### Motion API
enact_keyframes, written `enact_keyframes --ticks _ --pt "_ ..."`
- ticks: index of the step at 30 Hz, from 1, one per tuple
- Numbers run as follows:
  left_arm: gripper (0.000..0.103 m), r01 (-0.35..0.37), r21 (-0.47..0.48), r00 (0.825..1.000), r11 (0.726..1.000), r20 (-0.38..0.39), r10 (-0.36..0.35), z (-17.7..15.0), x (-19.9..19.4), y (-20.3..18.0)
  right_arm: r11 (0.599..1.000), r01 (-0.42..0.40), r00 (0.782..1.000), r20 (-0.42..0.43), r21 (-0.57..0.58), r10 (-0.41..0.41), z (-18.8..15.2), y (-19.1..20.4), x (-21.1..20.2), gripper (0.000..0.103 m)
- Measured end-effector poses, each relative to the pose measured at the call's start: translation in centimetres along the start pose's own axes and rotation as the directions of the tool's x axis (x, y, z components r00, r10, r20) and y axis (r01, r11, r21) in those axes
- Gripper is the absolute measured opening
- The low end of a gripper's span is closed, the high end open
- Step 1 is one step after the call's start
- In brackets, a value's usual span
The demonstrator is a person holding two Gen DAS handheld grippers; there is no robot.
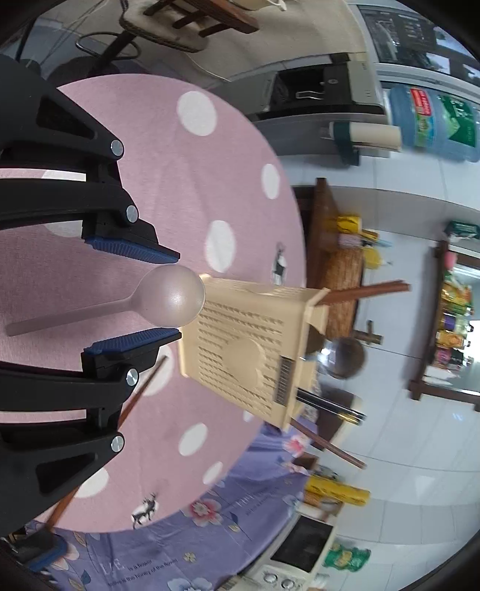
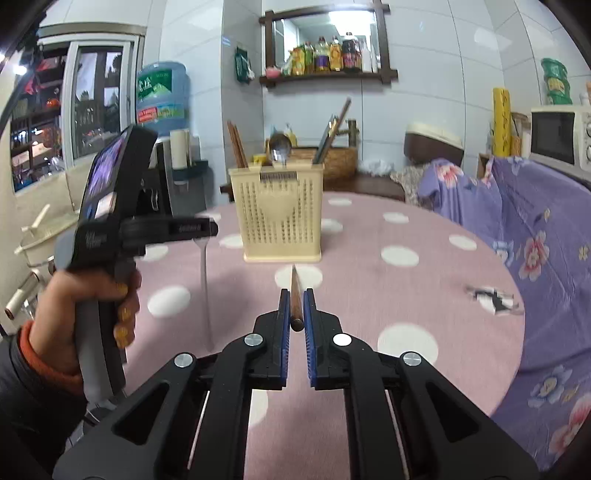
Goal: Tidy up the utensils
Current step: 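Lift the translucent spoon and chopstick and carry both over the cream holder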
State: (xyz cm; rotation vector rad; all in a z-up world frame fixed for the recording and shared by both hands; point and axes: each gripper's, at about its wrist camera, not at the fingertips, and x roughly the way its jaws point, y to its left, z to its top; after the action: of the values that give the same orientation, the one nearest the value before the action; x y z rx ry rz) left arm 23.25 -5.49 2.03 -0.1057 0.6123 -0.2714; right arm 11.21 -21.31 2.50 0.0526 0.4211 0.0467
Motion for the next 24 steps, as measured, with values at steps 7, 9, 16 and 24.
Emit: enact_keyframes --ticks 7,9,16,24 --pt "0.036 0.045 0.037 0.996 0.998 0.078 -0.048 1.3 -1.9 -0.8 0.999 -0.046 0.999 0.018 0.018 0.045 6.6 -1.3 0.5 0.008" --pt "0.036 0.051 0.041 0.994 0.998 0.091 -0.054 1.3 -2.2 -0.7 0.998 -0.059 0.998 0.013 0.024 0.059 8.0 -1.7 0.9 0.008" --pt "0.036 0.056 0.055 0.991 0.997 0.116 -0.062 1.7 -2.4 -0.6 0.994 -0.112 0.993 -0.039 0.017 0.112 12.2 -1.9 2.7 0.008" --pt "0.036 0.052 0.065 0.989 0.997 0.133 -0.06 3.1 -2.1 -0.3 0.991 -0.137 0.988 -0.077 -0.004 0.136 16.7 -1.9 5.3 0.007"
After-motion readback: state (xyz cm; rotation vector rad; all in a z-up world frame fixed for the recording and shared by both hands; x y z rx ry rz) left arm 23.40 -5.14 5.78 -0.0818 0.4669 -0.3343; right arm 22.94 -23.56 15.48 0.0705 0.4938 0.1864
